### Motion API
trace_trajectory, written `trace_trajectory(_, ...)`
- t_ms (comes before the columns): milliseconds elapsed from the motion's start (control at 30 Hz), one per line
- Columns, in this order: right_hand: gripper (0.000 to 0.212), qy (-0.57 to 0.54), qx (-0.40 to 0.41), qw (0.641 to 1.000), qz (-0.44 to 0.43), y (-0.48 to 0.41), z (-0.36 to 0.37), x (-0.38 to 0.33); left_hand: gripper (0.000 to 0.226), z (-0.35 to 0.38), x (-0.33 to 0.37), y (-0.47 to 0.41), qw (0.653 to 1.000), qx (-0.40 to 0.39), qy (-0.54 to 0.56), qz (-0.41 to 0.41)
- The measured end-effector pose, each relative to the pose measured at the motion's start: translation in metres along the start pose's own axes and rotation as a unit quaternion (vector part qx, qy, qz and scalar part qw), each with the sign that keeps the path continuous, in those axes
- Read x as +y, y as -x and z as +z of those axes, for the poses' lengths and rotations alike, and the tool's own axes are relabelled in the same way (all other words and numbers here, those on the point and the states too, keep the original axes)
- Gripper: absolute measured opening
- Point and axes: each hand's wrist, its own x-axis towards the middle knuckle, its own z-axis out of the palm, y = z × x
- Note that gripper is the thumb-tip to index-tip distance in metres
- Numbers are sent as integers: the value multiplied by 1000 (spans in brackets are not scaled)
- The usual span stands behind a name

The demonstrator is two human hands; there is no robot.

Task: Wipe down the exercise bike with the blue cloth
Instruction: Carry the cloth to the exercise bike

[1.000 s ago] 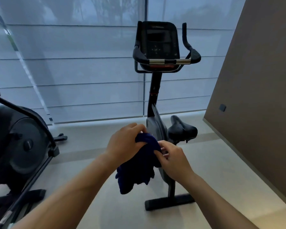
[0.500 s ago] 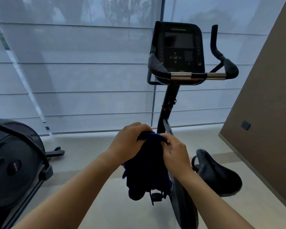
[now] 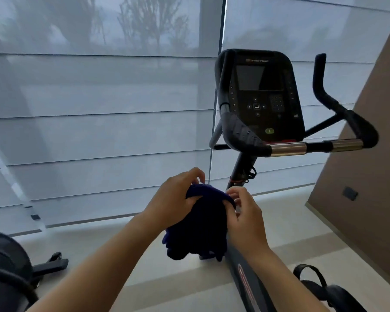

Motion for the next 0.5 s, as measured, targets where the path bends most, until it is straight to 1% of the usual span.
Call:
trace_trajectory(100, 25, 9, 21, 1000, -19, -44, 23, 11, 22, 4, -31, -41, 1000, 19, 0, 15)
trace_trajectory(167, 21, 3, 25, 1000, -19, -71, 38, 20, 19, 7, -50, -67, 999, 32, 13, 10)
trace_trajectory(333, 13, -7, 1, 1000, -5, -127, 73, 50, 16, 11, -92, -128, 999, 36, 20, 19)
trace_trajectory(500, 29, -1, 7, 1000, 21, -169, 111, 67, 18, 7, -131, -179, 997, 67, 42, 11)
